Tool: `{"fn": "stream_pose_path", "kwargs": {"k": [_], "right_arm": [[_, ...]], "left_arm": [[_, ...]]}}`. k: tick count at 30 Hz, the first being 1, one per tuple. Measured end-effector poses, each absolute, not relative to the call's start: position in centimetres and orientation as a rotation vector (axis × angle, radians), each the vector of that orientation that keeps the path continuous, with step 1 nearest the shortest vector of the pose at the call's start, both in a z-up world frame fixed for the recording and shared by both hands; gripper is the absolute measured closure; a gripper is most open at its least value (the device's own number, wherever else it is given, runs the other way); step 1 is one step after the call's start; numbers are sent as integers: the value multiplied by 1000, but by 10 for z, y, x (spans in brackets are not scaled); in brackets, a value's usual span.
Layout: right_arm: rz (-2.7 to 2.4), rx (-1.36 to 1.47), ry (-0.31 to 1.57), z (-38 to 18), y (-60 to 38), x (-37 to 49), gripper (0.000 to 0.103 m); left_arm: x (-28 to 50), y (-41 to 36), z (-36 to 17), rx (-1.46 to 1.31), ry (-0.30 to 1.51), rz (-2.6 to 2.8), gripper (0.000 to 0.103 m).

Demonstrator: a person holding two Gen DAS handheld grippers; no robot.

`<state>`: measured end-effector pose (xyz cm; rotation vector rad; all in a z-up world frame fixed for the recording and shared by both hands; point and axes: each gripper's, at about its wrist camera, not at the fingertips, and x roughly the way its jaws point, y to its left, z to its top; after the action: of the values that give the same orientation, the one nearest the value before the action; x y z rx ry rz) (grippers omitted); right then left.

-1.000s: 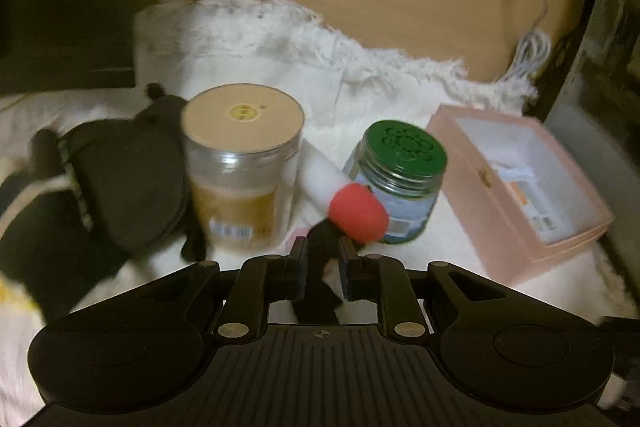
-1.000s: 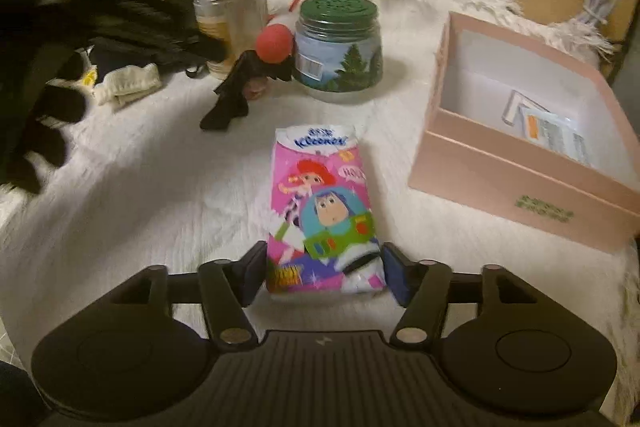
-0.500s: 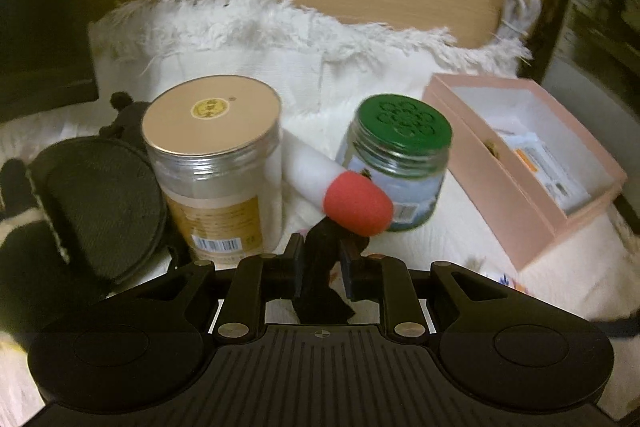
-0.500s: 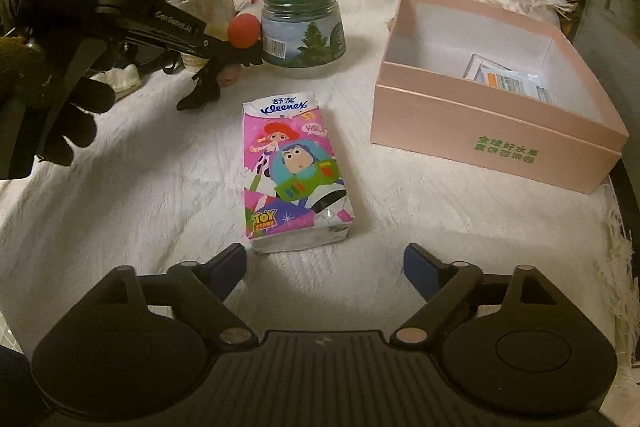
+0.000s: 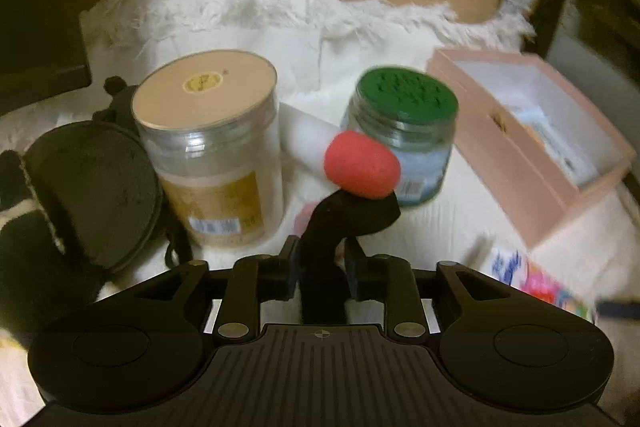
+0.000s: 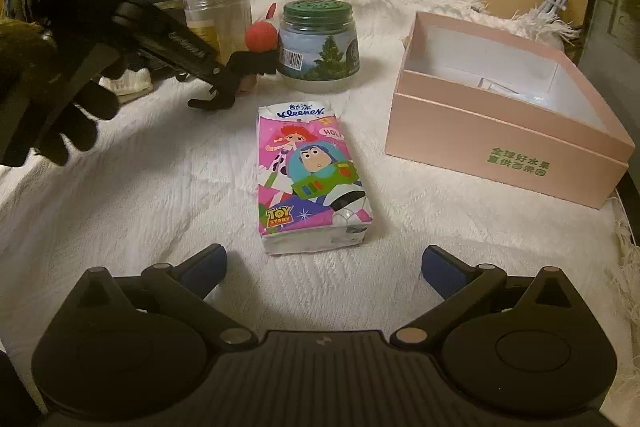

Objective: Organize soft objects
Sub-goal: 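Grasp a small black clip with the left gripper while the right gripper grasps the Kleenex pack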

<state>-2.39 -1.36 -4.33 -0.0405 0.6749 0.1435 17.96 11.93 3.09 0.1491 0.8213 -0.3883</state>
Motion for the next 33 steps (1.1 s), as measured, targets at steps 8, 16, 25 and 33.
{"fn": "stream_pose_path", "kwargs": {"k": [8,16,25,33], "right_arm": [[138,-38,674,-44,-14,-25,0],[151,-48,675,-44,-13,-31,0],[243,-65,767,-26,-16,-13,6],[217,-82,658,1,-3,23,7]], "left_arm": [[194,107,24,132,801,-343,72],[157,127,38,100,853,-401,74],[101,161,33,31,1026,-396,71],[95,155,30,16,1001,-340,71]]}}
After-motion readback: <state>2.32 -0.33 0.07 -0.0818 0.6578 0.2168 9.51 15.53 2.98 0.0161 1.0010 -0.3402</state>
